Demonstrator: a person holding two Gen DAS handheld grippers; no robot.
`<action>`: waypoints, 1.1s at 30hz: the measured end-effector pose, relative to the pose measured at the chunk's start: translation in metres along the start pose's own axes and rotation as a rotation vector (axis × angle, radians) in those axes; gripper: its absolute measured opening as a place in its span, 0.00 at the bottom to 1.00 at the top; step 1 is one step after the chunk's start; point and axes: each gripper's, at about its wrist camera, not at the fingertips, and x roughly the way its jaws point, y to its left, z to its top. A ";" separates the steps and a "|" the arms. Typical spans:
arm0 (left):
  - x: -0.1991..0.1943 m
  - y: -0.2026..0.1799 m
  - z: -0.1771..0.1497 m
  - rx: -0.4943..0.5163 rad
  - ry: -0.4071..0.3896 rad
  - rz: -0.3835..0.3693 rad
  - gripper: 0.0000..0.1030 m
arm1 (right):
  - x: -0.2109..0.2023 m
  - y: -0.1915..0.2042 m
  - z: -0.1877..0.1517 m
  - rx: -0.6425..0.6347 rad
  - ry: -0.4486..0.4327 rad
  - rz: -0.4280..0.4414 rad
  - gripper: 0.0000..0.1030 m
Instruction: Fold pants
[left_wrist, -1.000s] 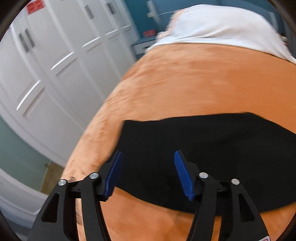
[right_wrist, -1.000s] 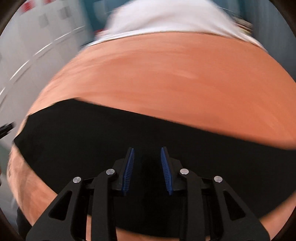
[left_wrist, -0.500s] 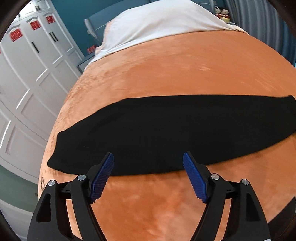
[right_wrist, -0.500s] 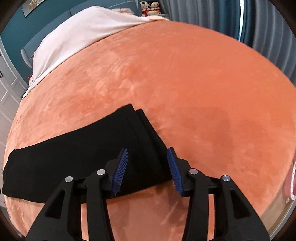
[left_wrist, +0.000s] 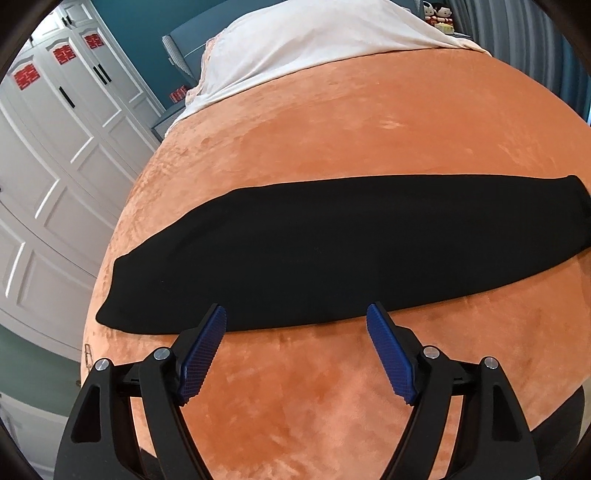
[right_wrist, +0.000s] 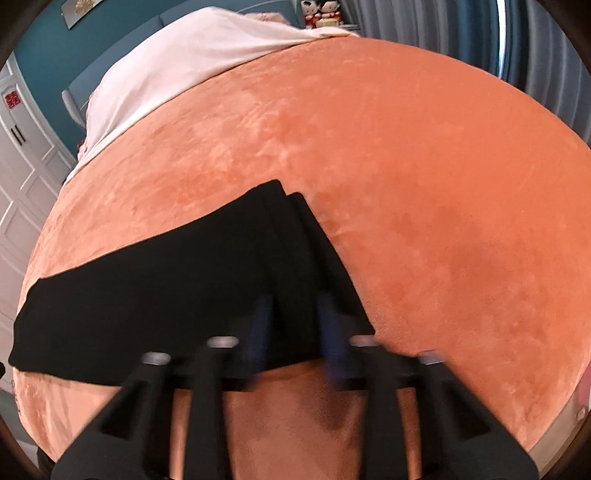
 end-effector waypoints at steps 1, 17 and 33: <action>-0.002 0.002 0.000 0.000 -0.002 0.004 0.74 | -0.011 0.003 0.004 -0.016 -0.024 -0.004 0.13; 0.011 0.019 -0.023 -0.039 0.066 0.015 0.75 | -0.009 0.016 0.015 -0.116 -0.041 -0.145 0.19; 0.017 0.102 -0.042 -0.160 0.046 0.093 0.79 | -0.011 0.079 -0.014 -0.109 0.025 -0.183 0.34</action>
